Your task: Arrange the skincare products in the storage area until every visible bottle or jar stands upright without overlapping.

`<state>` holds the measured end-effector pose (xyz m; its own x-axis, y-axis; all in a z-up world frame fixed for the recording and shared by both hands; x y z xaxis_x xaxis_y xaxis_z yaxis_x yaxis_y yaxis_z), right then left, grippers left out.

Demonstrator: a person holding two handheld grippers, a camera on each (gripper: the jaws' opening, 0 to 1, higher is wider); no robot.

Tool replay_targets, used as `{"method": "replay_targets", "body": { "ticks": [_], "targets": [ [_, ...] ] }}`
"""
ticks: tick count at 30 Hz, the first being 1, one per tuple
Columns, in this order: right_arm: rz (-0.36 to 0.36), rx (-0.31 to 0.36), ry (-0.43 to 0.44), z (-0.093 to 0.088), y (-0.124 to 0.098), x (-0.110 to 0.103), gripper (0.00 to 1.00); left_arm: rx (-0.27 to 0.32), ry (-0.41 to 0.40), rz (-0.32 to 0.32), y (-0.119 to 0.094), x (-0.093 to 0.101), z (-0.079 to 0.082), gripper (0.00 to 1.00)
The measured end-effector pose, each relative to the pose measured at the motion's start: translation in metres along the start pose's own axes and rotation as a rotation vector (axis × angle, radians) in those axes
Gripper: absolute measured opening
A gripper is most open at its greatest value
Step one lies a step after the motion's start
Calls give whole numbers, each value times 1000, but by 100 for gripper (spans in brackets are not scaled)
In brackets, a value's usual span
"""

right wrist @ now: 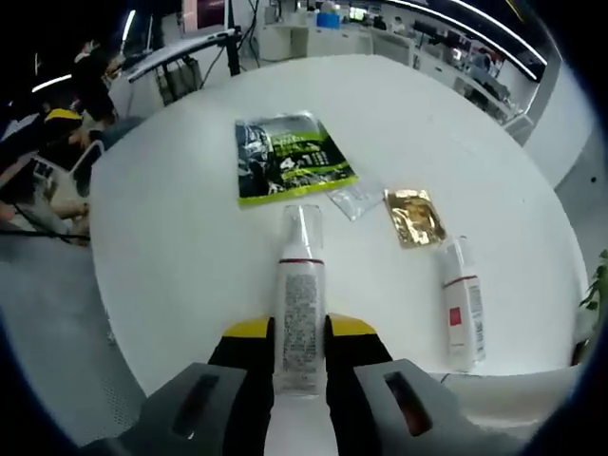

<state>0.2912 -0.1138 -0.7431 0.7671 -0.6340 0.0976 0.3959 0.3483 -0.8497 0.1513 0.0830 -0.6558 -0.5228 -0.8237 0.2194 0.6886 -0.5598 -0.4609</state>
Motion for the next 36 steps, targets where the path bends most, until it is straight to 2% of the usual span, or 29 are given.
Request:
{"method": "replay_targets", "body": {
  "ticks": [11, 16, 22, 29, 36],
  "targets": [
    [34, 120, 103, 4, -26, -4, 19, 23, -49, -23, -1, 1, 2, 90],
    [37, 174, 124, 5, -40, -7, 19, 8, -42, -26, 0, 3, 2, 90],
    [47, 212, 164, 1, -52, -9, 19, 15, -64, -40, 0, 3, 4, 90],
    [62, 255, 179, -8, -66, -21, 19, 18, -88, -64, 1, 4, 5, 90],
    [68, 308, 206, -10, -82, -29, 19, 25, -105, -92, 1, 6, 9, 89]
  ]
}}
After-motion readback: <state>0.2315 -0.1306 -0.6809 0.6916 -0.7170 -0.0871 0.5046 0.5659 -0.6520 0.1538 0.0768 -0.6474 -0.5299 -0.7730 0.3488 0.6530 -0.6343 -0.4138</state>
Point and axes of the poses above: the point that each gripper's makers call its tool centre point, and the gripper's own axes: y roughly forward along the fingers, x roughly to its right, z roughly out of its top, the point moved 8 cm from there along -y, roughly backward along the fingers, and after that the axes turned 4 degrees about -z, right-handed, at the moved point
